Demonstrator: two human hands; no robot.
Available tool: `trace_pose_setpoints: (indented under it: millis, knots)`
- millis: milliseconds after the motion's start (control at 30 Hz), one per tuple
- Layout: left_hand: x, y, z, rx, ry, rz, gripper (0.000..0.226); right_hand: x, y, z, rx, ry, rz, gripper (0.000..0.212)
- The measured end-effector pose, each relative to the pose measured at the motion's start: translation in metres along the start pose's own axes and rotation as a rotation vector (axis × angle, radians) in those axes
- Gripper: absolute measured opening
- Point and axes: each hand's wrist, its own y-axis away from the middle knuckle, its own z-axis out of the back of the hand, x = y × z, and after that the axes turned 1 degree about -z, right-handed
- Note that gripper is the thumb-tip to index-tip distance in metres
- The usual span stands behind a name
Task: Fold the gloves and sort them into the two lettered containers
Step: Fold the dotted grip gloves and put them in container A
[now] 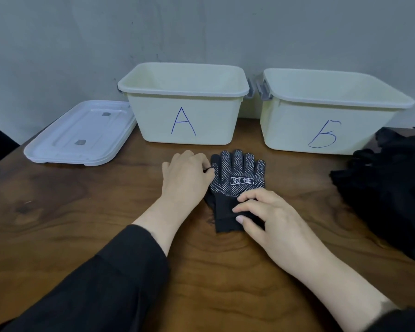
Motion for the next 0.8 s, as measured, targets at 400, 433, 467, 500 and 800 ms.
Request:
trace_pose_setpoints:
  millis: [400,433,467,500,800]
  knots:
    - [0.009,0.015,0.022,-0.019,0.405,0.075,0.006,0.006,0.003,0.008,-0.076,0.094,0.136,0.014]
    - [0.010,0.016,0.023,-0.008,0.397,0.086,0.006,0.005,0.003,0.008,-0.049,0.088,0.146,0.013]
    - [0.011,0.016,0.024,-0.002,0.394,0.094,0.006,0.004,0.003,0.008,-0.024,0.079,0.151,0.012]
    - [0.011,0.016,0.024,0.003,0.392,0.100,0.006,0.003,0.003,0.008,-0.004,0.069,0.147,0.013]
    - [0.012,0.017,0.024,-0.082,0.298,-0.041,0.015,-0.008,0.003,0.027,-0.027,-0.051,0.119,0.027]
